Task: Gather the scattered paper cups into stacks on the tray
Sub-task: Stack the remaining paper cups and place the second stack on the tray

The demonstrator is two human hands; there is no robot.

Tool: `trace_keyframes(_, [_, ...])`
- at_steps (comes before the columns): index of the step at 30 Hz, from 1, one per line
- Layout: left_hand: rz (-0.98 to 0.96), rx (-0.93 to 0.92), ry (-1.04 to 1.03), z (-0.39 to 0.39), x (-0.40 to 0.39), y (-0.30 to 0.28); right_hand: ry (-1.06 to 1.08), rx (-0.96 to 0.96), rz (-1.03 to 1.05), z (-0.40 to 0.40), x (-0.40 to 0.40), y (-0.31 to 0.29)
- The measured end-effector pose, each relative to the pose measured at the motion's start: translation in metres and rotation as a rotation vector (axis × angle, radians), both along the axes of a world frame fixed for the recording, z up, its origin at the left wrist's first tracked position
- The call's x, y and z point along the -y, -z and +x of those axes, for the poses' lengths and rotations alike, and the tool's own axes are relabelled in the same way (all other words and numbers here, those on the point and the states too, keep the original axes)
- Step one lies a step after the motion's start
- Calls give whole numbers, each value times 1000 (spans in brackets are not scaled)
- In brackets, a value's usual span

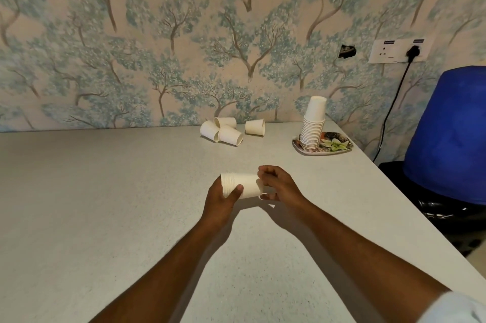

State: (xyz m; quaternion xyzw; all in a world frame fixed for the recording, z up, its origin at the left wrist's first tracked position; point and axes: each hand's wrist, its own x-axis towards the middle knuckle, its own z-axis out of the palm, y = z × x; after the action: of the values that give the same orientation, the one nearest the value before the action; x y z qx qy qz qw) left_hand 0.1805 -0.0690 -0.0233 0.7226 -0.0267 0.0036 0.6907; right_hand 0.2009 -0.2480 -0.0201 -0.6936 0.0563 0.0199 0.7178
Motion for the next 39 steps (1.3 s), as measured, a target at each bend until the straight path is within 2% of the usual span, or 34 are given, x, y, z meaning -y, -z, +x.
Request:
trace_keyframes(2, [-11,15,-25,17,-3,6,46,-39,-32,18,2,1])
trace_keyframes(8, [-218,-72,-130,72,-8,23,173,-144,-103,89,5,8])
trace_keyframes(13, [-116,-12,-126,105,-7,31,277,-159,-204,146,10,20])
trace_keyframes(18, [47,62,-211,115,1,42,310,-105,-172,197,16,28])
trace_keyframes(20, [59,93,-227,112,2,44,332,-83,-102,213,15,27])
trace_keyframes(26, [55,106,-267,112,-1,44,283,1,295,246,-4,22])
trace_keyframes(28, [54,111,-278,113,-2,46,310,-1,352,255,-13,16])
trace_keyframes(32, [25,110,-319,116,-4,47,493,-32,158,261,-24,9])
trace_keyframes(36, [14,113,-303,113,-8,47,585,-4,-42,239,-18,6])
trace_keyframes(39, [-7,99,-247,111,-15,47,626,34,-28,211,-11,11])
